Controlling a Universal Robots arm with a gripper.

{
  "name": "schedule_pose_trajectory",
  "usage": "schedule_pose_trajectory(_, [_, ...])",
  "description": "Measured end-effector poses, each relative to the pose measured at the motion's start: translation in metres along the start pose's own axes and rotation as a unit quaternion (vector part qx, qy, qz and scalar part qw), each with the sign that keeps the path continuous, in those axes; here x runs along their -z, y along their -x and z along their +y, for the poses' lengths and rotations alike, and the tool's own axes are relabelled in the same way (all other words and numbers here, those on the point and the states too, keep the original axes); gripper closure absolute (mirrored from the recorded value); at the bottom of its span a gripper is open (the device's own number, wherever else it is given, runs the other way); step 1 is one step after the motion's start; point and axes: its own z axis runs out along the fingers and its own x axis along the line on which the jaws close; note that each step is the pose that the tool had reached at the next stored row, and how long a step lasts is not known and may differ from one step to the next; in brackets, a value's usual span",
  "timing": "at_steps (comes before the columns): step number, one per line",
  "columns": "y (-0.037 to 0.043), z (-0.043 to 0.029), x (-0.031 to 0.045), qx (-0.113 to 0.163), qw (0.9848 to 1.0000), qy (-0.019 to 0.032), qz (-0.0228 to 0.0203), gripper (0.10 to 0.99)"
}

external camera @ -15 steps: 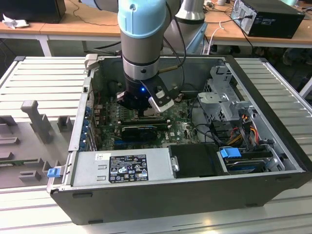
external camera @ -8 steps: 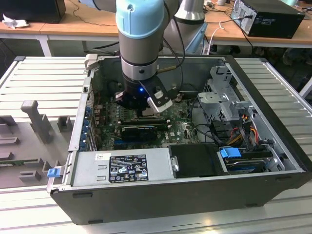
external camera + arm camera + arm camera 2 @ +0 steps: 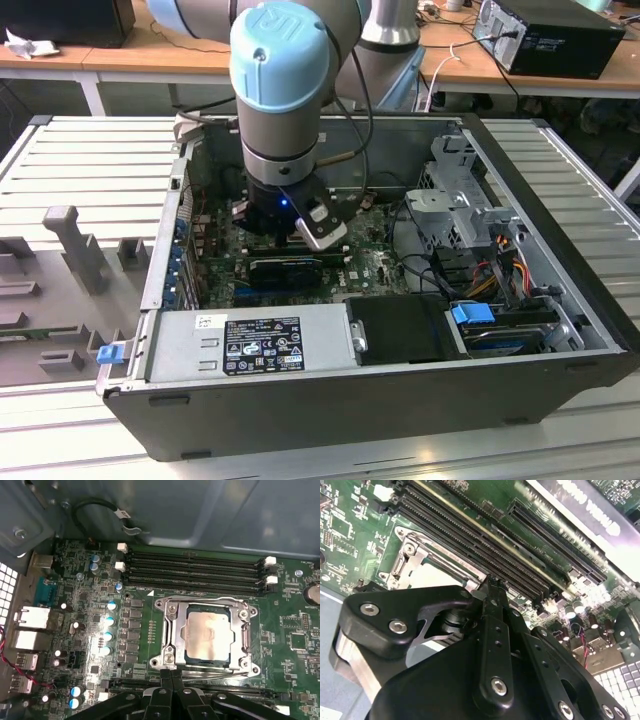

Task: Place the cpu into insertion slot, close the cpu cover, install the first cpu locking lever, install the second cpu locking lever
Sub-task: 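Install the second cpu locking lever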

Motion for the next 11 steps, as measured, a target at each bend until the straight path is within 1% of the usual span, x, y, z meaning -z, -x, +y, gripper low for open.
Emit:
schedule_pose_trajectory(3, [-0.0022,-0.0037,-0.0012,0.000,1.0000,0.0069,-0.0006,0.980])
schedule_pose_trajectory(4, [-0.0033,-0.0054,-0.0014,0.000,0.9999,0.0122,-0.0009,0.980])
schedule_pose_trajectory(5, [-0.0037,-0.0062,-0.0015,0.000,0.9999,0.0157,-0.0012,0.980])
schedule_pose_trajectory(6, [-0.0043,-0.0074,-0.0015,0.000,0.9998,0.0213,-0.0016,0.980])
schedule_pose_trajectory(8, [-0.0056,-0.0096,-0.0017,-0.001,0.9996,0.0294,-0.0022,0.980])
schedule_pose_trajectory(10, [-0.0083,-0.0118,-0.0036,-0.001,0.9994,0.0333,-0.0026,0.980])
schedule_pose_trajectory(11, [-0.0091,-0.0120,-0.0049,-0.001,0.9994,0.0338,-0.0026,0.980])
